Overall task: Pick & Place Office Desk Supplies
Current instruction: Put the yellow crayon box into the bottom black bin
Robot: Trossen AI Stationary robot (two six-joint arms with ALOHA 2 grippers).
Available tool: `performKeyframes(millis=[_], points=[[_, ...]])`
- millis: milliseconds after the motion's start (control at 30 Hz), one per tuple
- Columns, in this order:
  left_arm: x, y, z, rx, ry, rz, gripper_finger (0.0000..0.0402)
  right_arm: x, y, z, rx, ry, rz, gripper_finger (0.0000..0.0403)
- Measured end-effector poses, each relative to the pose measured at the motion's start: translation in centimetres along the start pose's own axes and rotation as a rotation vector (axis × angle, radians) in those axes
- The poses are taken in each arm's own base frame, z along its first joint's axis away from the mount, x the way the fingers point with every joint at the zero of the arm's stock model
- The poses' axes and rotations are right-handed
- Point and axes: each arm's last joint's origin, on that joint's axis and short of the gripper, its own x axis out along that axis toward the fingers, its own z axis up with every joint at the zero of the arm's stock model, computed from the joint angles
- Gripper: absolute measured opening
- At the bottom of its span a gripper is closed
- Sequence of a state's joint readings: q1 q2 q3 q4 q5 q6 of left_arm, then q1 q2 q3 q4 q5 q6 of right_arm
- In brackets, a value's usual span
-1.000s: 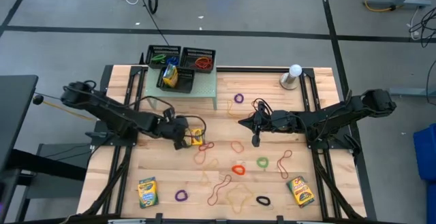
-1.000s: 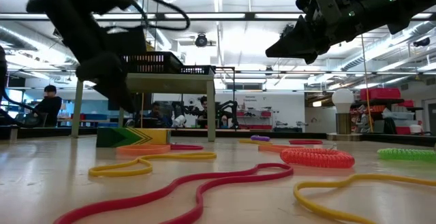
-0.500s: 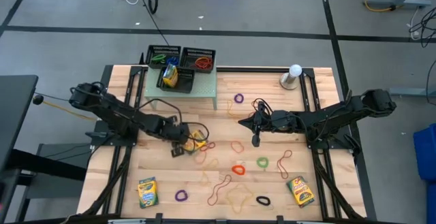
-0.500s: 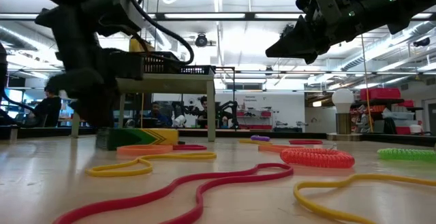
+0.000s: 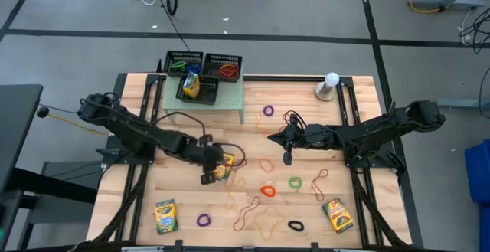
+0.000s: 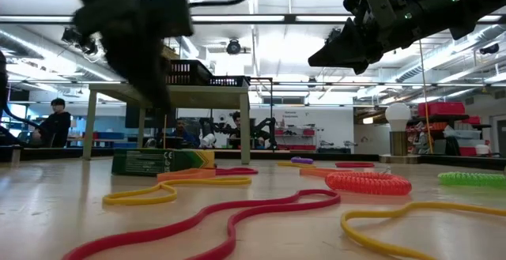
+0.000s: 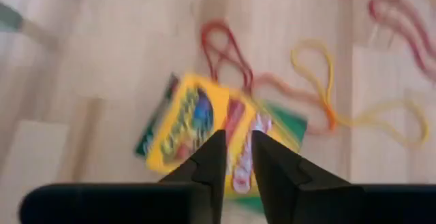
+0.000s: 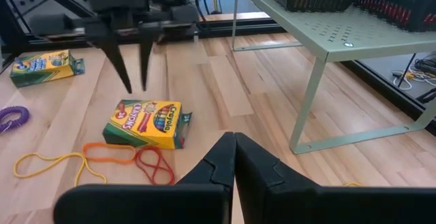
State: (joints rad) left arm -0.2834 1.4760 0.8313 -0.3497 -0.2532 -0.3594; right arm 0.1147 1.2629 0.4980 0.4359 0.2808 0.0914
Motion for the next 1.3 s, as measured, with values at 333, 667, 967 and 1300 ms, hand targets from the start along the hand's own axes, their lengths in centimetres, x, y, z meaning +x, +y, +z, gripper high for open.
performKeyframes(millis=[333, 667, 967, 1300], points=[[3.0, 4.8, 1.6, -0.001, 0.091, -0.006, 0.0164, 0.0, 0.0, 0.0, -0.001, 0.002, 0.000, 0.0016], [5.1, 7.1, 1.3, 0.035, 0.161, -0.191, 0.0192, 0.0, 0.0, -0.1, -0.003, 0.006, 0.000, 0.0016], [6.7, 6.9, 0.9, 0.055, 0.198, -0.260, 0.0162, 0.0, 0.0, -0.1, -0.003, 0.006, 0.000, 0.0016], [5.8, 6.6, 0.7, 0.094, 0.217, -0.305, 0.0013, 0.0, 0.0, -0.1, -0.004, 0.006, 0.000, 0.0016]])
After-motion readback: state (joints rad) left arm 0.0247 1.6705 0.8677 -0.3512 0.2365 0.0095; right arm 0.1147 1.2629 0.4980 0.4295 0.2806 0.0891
